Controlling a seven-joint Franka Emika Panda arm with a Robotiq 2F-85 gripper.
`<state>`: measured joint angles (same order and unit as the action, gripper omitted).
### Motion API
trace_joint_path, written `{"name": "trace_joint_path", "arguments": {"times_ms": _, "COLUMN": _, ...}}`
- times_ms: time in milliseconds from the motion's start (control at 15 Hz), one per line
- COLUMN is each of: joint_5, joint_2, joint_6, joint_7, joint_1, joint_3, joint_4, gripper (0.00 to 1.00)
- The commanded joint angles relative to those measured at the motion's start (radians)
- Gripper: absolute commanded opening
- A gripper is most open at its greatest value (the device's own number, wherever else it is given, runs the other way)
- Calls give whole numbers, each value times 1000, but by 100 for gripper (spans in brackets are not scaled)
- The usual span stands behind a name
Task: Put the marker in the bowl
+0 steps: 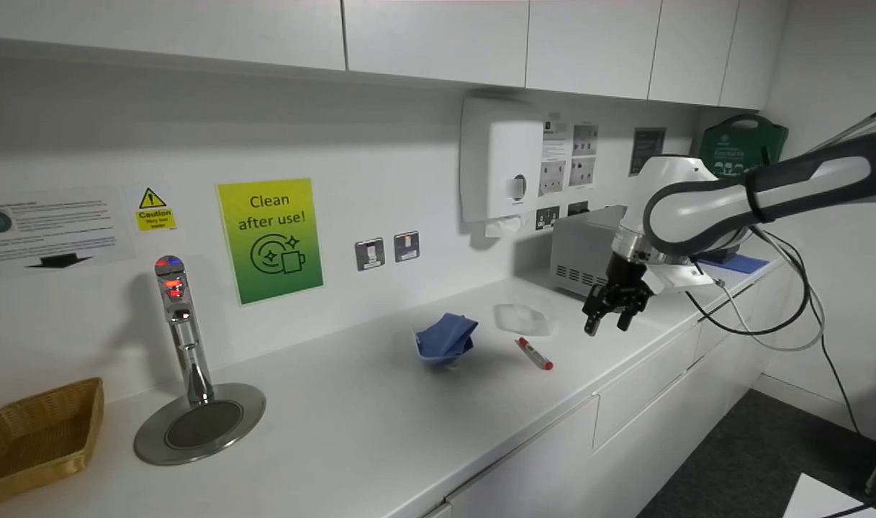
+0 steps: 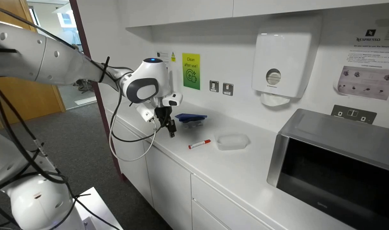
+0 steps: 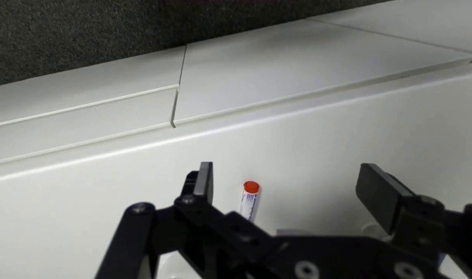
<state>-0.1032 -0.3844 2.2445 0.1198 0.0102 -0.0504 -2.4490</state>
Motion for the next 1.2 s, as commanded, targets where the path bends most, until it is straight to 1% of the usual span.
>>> {"name": "trace_joint_path", "arguments": {"times_ms": 0, "joint_5": 10, "joint_2": 102, "joint_6": -19, "joint_7": 37, "joint_1": -30, "joint_3": 18, "joint_4": 109, "gripper": 100}}
{"name": "trace_joint_path", "arguments": {"times_ms": 533, "joint_5": 8, "joint_2": 256, "joint_6": -113, "joint_7": 49, "joint_1": -54, "joint_3": 1, "joint_4": 278, "gripper": 100}}
{"name": "trace_joint_path", "arguments": {"times_ms": 733, "joint_5": 16, "joint_2": 325, "joint_6": -162, "joint_7": 71, "joint_1": -66, "joint_3": -8, "joint_4": 364, "gripper": 100}}
{"name": "trace_joint_path", "arguments": {"times_ms": 1133, "joint_5": 28, "joint_2": 469, "joint_6": -221, "joint_7": 130, "joint_1": -78, "joint_3": -25, "joint_4": 515, "gripper": 100}}
